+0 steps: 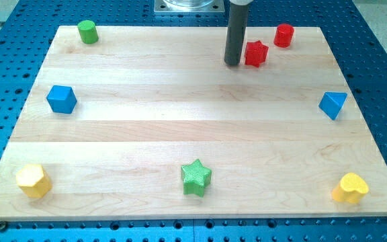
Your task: Place your arm vertically below to the triangle
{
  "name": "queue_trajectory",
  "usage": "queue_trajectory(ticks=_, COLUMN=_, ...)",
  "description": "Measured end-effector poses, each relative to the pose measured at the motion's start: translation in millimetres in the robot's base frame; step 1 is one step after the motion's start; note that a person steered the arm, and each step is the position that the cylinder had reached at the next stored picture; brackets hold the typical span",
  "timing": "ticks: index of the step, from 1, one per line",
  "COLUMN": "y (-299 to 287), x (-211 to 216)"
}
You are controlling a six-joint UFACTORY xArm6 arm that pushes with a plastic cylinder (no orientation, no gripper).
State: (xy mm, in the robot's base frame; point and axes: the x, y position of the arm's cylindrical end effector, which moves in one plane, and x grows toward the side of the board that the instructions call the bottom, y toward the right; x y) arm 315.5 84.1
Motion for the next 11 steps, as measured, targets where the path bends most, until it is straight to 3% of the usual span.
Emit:
queue_trajectory(ticks=1, y=13.8, x=24.6)
queue_trajectory(ticks=2, y=38.5, x=-7.0)
queue_trajectory(ticks=4, y=39.5, x=4.4)
queue_trajectory(ticks=5, y=60.6, x=46.9)
queue_trajectory(ticks=7, y=66.4, x=78.6)
queue_trajectory(ticks=8, y=12.6, x=101.5)
queue_trajectory(ticks=10, y=58.5, x=198.5)
queue_trajectory(ticks=11, y=134.3, x=210.9)
